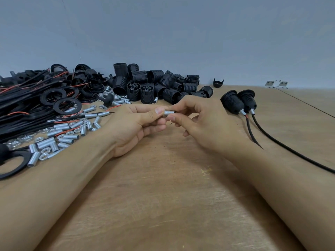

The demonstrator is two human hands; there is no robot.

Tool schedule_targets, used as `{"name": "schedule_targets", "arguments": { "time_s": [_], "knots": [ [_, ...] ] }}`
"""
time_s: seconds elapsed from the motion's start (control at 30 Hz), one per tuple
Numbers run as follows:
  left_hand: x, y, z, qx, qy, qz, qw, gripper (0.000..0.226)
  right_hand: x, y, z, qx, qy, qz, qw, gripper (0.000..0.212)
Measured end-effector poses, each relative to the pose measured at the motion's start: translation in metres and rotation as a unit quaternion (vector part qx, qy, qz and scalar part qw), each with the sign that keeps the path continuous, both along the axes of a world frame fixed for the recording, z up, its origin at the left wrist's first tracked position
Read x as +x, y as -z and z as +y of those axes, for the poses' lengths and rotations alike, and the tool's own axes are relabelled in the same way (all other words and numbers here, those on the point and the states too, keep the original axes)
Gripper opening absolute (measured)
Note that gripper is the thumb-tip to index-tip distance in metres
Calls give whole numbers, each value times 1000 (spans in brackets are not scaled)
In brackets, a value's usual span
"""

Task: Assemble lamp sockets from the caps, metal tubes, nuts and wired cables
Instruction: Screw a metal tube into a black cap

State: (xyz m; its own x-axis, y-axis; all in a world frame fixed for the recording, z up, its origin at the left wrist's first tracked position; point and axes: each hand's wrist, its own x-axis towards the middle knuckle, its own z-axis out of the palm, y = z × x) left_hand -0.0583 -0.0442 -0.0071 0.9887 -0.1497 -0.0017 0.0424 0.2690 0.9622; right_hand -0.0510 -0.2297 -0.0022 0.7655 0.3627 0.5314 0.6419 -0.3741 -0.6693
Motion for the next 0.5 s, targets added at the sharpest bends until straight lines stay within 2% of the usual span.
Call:
{"name": "schedule_targets", "arguments": {
  "time_s": [0.27, 0.43, 0.5],
  "knots": [
    [0, 0, -1, 28, 5, -5, 1000, 21, -2, -6, 0, -47, -18, -68, 996, 12],
    [0, 2, 0, 21, 9, -22, 1000, 20, -1, -5, -1, -38, -6, -51, 998, 9],
    [1, 2, 1, 19, 11, -19, 1000, 19, -1, -5, 0, -48, -10, -79, 996, 8]
  ]
}}
